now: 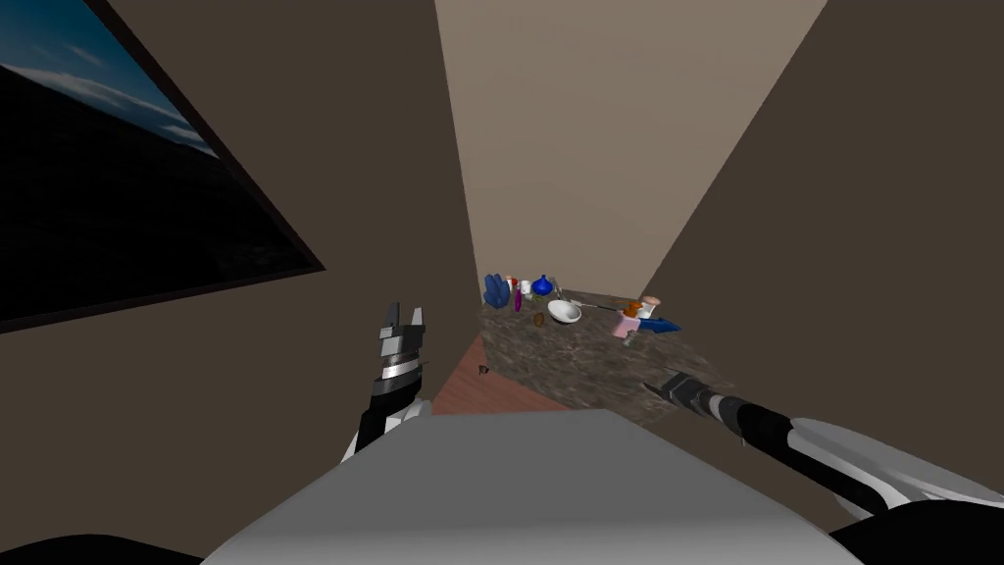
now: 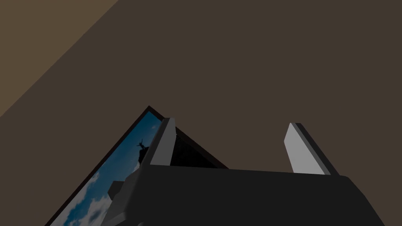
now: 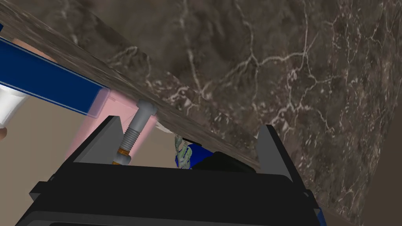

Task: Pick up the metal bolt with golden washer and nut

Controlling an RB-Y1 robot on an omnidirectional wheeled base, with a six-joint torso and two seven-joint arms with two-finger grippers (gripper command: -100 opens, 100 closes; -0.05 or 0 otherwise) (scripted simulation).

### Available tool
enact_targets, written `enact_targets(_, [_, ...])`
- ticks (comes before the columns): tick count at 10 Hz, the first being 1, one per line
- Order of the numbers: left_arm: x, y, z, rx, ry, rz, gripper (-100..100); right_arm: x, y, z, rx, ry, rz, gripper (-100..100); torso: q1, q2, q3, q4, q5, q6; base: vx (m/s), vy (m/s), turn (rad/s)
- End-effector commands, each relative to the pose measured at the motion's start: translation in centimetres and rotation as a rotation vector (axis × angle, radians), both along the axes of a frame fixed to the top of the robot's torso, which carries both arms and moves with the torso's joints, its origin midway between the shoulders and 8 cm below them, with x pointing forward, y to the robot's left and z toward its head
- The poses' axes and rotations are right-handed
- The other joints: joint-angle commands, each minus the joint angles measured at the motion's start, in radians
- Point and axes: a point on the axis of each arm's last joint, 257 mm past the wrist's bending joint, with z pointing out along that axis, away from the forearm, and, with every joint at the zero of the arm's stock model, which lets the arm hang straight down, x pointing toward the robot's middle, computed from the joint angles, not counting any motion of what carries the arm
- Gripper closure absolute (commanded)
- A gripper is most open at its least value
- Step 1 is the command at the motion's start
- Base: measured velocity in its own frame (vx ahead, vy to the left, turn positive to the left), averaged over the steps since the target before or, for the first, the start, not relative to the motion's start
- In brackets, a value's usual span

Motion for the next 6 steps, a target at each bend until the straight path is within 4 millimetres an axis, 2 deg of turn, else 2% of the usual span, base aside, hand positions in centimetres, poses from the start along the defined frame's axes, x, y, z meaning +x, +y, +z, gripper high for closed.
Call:
enact_targets(1, [0.0,0.0,0.0,0.000,0.000,0.000,0,-0.8,-3.6,1.2,-0.101,0.037,0.002,-100,0.000,0.000,0.000,0.000,0.000,0.000,0.074,0.144,0.170])
enact_targets(2, [0.0,0.0,0.0,0.000,0.000,0.000,0,-1.2,-5.7,2.2,-0.161,0.057,0.006,-100,0.001,-0.001,0.000,0.000,0.000,0.000,0.092,0.130,0.156])
enact_targets(3, [0.0,0.0,0.0,0.000,0.000,0.000,0,-1.4,-5.9,2.2,-0.163,0.059,0.002,-100,0.001,-0.002,-0.001,0.000,0.000,0.000,0.067,0.072,0.064])
enact_targets(4, [0.0,0.0,0.0,0.000,0.000,0.000,0,-1.8,-7.8,3.1,-0.215,0.077,0.001,-100,-0.002,0.000,0.000,0.000,0.000,0.001,0.054,0.052,0.112])
enact_targets(5, [0.0,0.0,0.0,0.000,0.000,0.000,0,-1.8,-7.8,3.1,-0.215,0.077,0.001,-100,-0.004,0.001,0.000,0.000,-0.001,0.000,0.039,0.035,0.045])
enact_targets(6, [0.0,0.0,0.0,0.000,0.000,0.000,0,-2.2,-9.5,4.1,-0.263,0.094,0.000,-100,-0.005,0.002,0.001,0.000,-0.001,0.001,0.038,0.052,0.074])
